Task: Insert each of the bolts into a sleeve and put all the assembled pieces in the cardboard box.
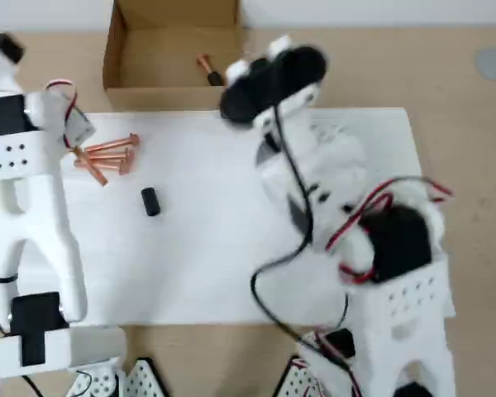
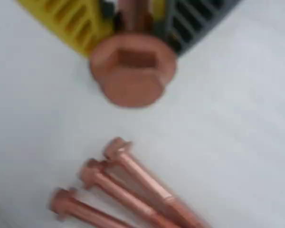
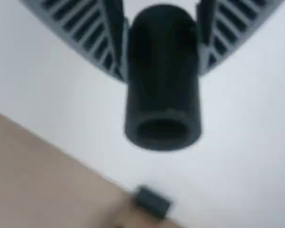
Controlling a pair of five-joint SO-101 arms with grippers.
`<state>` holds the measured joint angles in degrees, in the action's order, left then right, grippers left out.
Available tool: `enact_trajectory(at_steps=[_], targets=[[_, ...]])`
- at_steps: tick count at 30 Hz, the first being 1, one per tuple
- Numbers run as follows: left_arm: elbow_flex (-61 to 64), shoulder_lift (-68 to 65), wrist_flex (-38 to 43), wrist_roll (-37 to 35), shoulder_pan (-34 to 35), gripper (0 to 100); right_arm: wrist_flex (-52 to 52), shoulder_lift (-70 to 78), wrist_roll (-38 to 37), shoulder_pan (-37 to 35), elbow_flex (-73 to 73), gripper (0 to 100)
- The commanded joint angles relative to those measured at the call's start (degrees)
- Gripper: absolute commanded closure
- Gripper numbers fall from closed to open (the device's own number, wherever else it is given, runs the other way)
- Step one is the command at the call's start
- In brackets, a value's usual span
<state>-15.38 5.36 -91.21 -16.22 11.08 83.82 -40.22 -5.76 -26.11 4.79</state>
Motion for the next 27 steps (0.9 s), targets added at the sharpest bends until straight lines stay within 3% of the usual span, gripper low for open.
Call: enact_trajectory(at_steps=[1,4,13,19,27], targets=[[-4.4,0.9,-0.2,11.6,-3.6,99,-0.9,-6.2,0.6,-2.0,4.6,98.6],[-5.1,0.9,-0.2,16.7,-6.6,99,-0.8,-10.6,0.4,-1.8,8.8,98.6],[-4.7,0.7,-0.2,12.8,-8.6,99,-4.4,-24.1,1.5,0.4,27.1,98.6],[-4.8,0.9,-2.5,12.9,-11.2,99,-20.1,-38.2,1.9,8.7,45.1,98.6],[-4.2,0.7,-3.6,12.9,-17.5,99,-38.8,-57.0,1.9,9.3,67.5,98.7]])
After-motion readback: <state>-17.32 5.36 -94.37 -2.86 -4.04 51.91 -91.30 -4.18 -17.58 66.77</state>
